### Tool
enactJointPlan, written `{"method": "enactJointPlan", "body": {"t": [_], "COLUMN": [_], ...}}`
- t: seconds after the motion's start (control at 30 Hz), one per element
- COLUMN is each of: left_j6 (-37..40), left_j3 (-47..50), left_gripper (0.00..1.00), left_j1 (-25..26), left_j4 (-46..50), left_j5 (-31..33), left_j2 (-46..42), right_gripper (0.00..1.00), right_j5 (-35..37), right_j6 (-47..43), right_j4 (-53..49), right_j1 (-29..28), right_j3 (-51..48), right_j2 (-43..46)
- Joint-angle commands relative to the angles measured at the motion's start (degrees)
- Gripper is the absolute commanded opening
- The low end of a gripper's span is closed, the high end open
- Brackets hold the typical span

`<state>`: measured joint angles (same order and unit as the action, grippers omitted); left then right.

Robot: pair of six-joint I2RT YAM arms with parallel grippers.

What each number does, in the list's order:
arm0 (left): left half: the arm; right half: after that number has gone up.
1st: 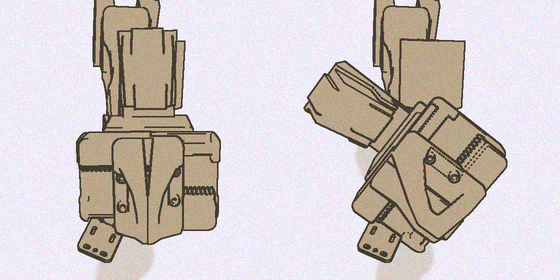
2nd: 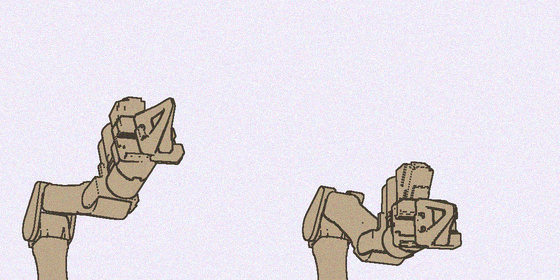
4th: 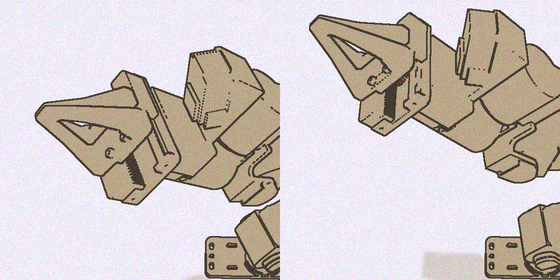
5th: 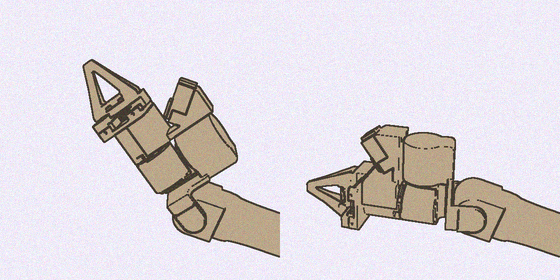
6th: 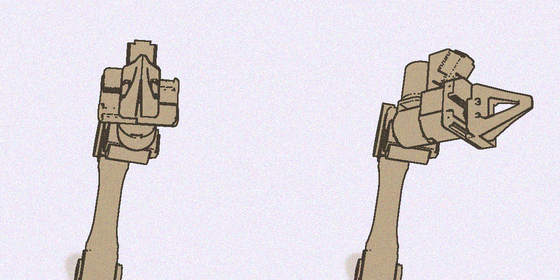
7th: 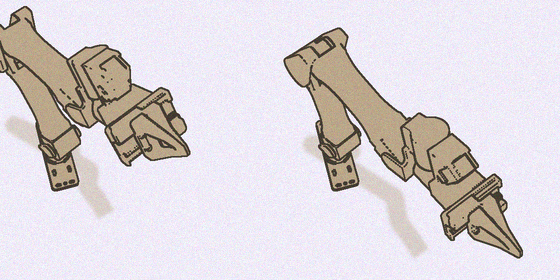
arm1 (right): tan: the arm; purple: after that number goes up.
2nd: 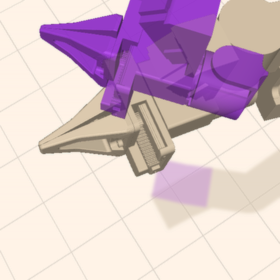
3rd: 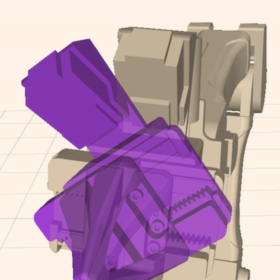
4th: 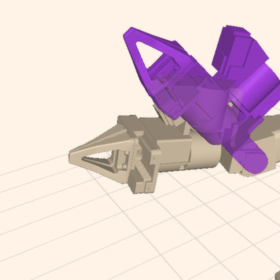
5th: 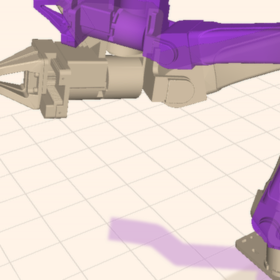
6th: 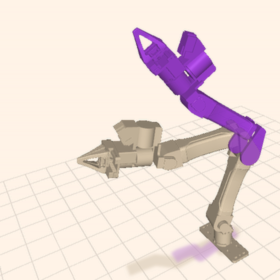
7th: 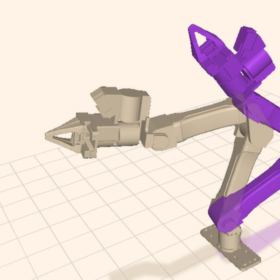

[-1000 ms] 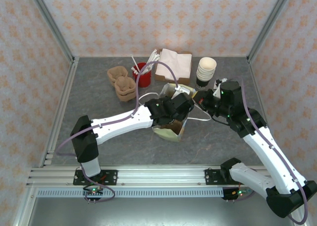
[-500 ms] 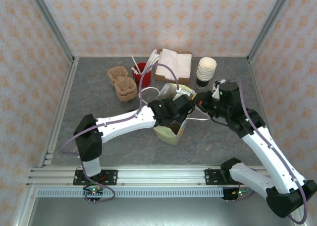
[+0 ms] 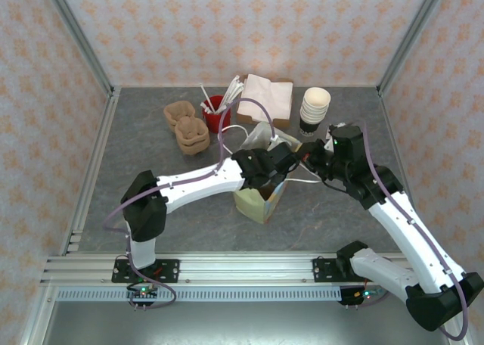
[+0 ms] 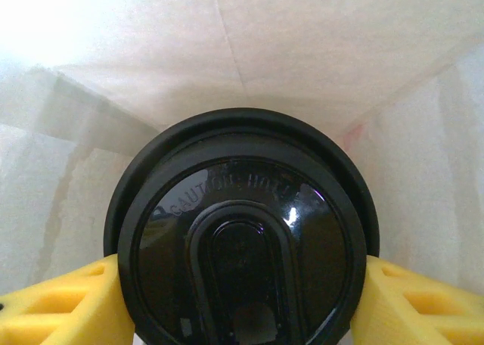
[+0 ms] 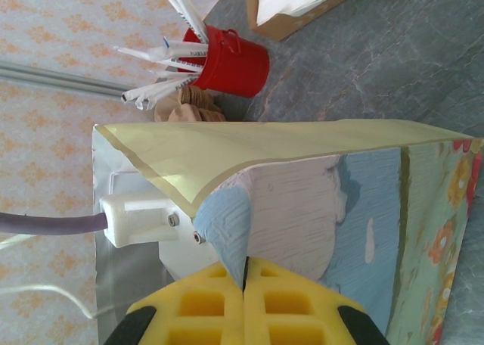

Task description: Pack the takeout coffee

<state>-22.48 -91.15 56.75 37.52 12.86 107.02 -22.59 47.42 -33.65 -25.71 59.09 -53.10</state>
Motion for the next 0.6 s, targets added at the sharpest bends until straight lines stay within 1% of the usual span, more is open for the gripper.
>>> {"method": "enactJointPlan", "body": {"t": [0.0,0.33,0.57], "left_j6": [-1.12,-1.15,-0.61], "left_j3": [-1.41,-4.26,-6.37], "left_gripper": [0.65,0.66,0.66], "left_j1": [-1.71,-2.41,-3.29], "left_j4": [5.5,6.74,7.73], "left_j5": [-0.48,-2.97,-4.19], "left_j2": [3.04,6.6,8.84], "right_gripper": [0.0,0.0,0.0], "right_j5": [-0.96,-1.31,-0.05], "right_j6": [-0.66,-0.81,-1.34], "right_j4": [0.2,-0.43,-1.65], "right_j1": [-0.57,-0.58,-0.62], "right_j3": [-0.11,-0.44,-0.21], "right_j2": [0.47,0.79,1.34]}}
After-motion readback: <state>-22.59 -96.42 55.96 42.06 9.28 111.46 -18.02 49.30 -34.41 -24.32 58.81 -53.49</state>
